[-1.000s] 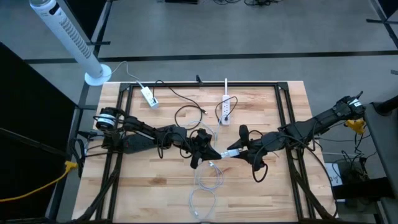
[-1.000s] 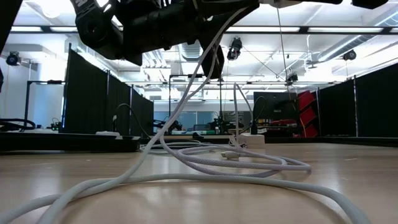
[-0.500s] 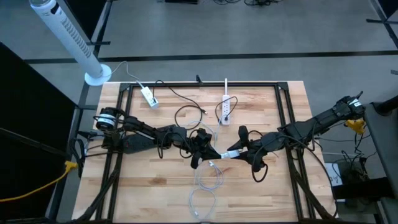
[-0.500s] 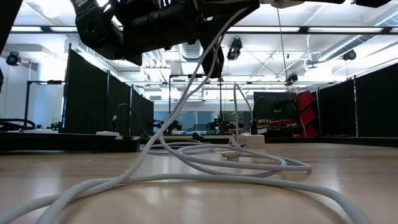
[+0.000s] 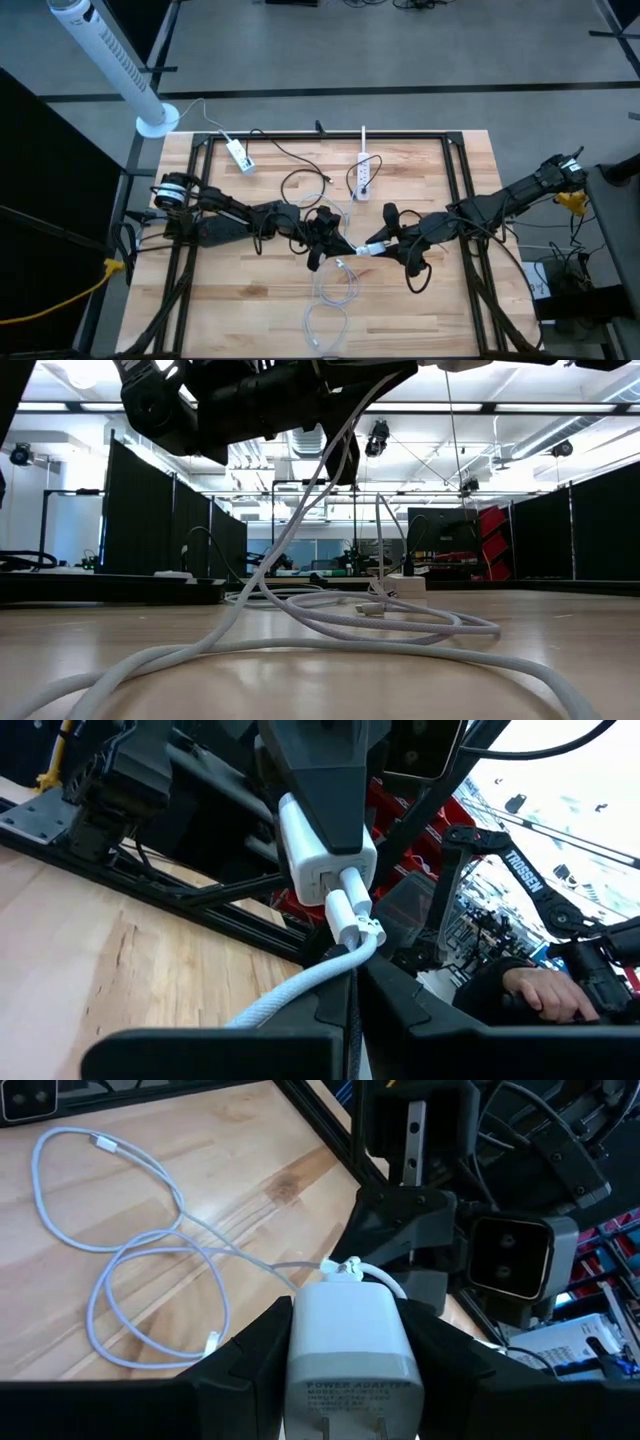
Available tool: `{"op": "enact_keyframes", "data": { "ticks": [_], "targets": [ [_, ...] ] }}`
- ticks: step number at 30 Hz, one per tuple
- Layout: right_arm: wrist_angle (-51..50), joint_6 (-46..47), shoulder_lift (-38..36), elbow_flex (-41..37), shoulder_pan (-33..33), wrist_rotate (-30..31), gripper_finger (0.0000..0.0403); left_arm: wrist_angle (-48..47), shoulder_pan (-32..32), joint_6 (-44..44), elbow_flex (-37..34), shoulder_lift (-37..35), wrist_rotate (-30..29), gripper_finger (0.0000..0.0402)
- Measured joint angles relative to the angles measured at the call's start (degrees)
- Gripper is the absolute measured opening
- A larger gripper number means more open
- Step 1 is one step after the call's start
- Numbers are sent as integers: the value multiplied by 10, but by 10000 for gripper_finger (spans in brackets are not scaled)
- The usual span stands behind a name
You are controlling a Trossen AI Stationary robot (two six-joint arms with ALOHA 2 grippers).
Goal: Insert USB
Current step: Insert the white USB cable into the charger adapter
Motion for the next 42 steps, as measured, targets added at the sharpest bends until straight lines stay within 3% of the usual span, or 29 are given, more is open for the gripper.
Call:
{"op": "enact_keyframes", "data": {
  "ticks": [34, 42],
  "targets": [
    [1, 10, 0, 0, 0, 18, 141, -3, 0, 39, 0, 0, -36, 0],
    [-2, 15, 10, 0, 0, 14, 141, -107, -1, 79, 53, 1, -29, 0]
  ]
}}
